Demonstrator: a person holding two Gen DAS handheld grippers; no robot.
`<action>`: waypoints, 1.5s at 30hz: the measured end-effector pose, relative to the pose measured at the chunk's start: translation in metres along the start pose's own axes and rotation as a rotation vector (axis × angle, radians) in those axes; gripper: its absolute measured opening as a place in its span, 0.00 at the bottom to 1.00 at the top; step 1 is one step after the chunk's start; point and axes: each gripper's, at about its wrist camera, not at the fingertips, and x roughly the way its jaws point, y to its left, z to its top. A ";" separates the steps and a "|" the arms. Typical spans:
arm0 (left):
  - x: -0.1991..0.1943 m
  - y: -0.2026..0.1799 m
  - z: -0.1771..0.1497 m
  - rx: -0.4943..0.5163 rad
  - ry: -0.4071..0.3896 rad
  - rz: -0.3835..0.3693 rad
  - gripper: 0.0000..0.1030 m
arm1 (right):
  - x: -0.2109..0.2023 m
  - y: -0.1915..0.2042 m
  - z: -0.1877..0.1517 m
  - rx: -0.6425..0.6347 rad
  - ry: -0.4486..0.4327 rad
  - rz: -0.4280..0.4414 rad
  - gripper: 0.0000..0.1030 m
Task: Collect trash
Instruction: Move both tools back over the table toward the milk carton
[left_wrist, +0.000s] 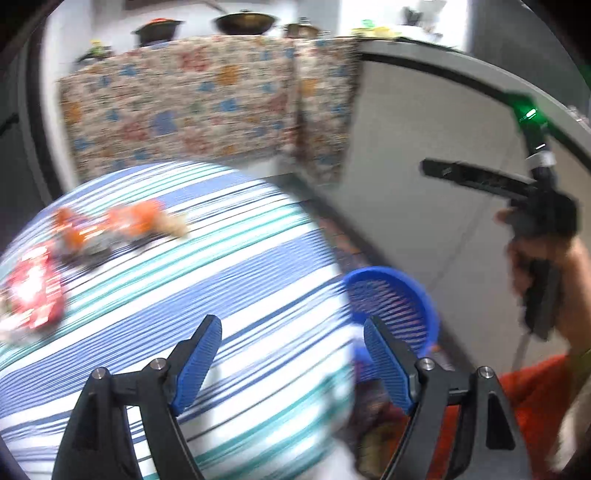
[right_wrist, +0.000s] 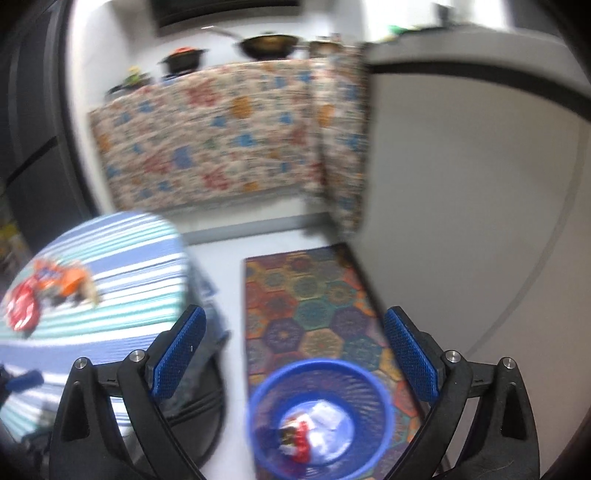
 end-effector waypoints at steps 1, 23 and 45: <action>-0.001 0.011 -0.005 -0.011 0.004 0.034 0.79 | 0.000 0.018 0.000 -0.029 -0.001 0.030 0.95; -0.027 0.214 -0.076 -0.277 0.115 0.359 0.85 | 0.094 0.246 -0.057 -0.377 0.280 0.289 0.95; -0.009 0.282 -0.044 -0.254 0.080 0.181 0.86 | 0.103 0.271 -0.055 -0.404 0.307 0.311 0.96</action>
